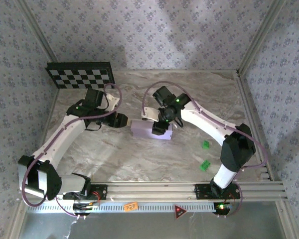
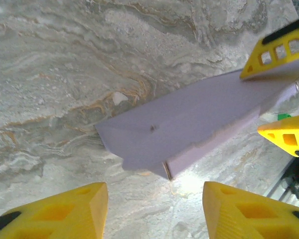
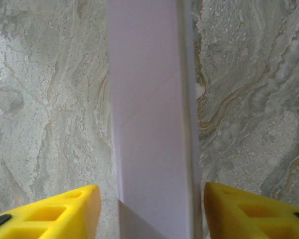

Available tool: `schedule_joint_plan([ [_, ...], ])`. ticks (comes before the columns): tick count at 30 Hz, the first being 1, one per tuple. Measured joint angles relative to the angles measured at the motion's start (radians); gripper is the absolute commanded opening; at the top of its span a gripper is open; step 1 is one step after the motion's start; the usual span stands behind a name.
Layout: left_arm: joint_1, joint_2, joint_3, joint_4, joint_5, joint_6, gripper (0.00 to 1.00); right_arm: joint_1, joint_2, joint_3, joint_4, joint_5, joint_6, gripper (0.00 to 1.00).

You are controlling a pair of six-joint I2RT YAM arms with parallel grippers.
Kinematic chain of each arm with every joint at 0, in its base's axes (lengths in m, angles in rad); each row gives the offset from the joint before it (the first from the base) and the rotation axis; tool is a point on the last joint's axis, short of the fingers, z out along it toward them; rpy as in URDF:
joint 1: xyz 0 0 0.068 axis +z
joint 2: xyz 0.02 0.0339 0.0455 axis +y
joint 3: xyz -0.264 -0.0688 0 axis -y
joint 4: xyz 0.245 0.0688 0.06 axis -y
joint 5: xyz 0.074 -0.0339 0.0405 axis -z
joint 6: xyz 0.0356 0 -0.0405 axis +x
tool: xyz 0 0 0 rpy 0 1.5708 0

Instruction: Fold the paper box

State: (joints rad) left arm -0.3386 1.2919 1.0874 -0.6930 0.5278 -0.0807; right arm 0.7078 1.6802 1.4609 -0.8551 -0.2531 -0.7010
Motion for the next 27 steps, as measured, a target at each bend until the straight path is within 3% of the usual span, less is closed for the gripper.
schedule_joint_plan([
  [15,-0.008,0.037,0.041,0.035,0.000,0.005,0.63,-0.045,-0.006,0.040,-0.006,-0.005,0.103,0.70],
  [27,-0.017,0.160,0.168,0.005,-0.026,0.108,0.68,-0.114,-0.137,-0.021,0.089,0.054,0.430,0.63],
])
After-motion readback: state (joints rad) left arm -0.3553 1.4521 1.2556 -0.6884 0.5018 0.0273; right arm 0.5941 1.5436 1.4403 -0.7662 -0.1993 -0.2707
